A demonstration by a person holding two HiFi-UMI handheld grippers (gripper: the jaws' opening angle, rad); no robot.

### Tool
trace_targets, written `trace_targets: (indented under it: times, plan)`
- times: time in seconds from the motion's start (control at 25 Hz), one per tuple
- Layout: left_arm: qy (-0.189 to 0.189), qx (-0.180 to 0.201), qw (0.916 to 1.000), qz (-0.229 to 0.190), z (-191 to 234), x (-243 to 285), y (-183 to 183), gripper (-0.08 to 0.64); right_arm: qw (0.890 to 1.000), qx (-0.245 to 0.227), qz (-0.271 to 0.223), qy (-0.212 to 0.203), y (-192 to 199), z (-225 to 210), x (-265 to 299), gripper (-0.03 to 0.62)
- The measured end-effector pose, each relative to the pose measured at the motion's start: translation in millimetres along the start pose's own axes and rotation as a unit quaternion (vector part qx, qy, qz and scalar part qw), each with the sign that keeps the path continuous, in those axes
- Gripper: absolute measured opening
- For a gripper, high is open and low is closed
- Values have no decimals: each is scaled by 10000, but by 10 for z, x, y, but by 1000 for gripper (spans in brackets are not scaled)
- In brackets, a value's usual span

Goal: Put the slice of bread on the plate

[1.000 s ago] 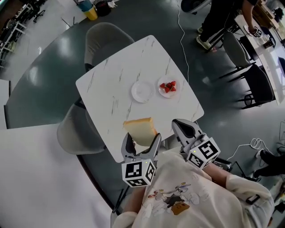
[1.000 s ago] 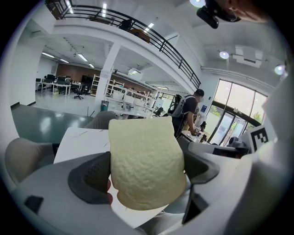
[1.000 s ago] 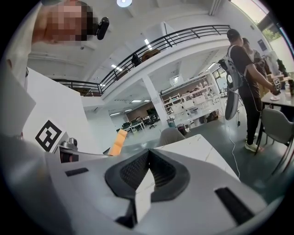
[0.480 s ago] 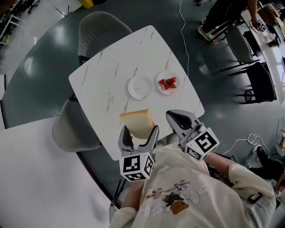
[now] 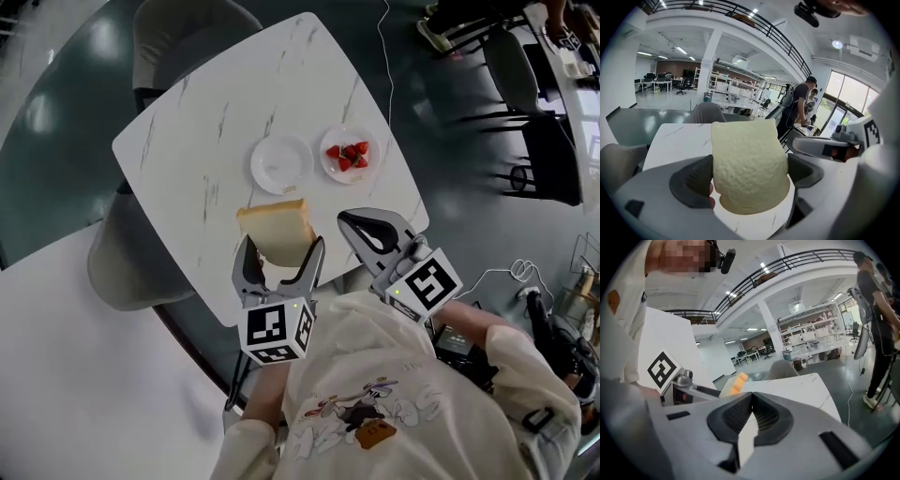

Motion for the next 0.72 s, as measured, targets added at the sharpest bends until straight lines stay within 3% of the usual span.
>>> trace_targets:
  times: [0.36,0.72]
  plan:
    - [-50,-42,9992,407,78,510,85,506,9987,-163,364,-329,135,-302,285,5]
    - [-150,-76,9977,661,205,898,207,506,9980,145,454,-425,344,-538,592,5]
Point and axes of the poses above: the fingertips, and each gripper's own axes: x forward along the fingers, z to its left, y out of its underside, the point moved 7 cm from there along -x, backward along the fingers, and after that the axes turned 1 degree about x, right-handed, at the moved point
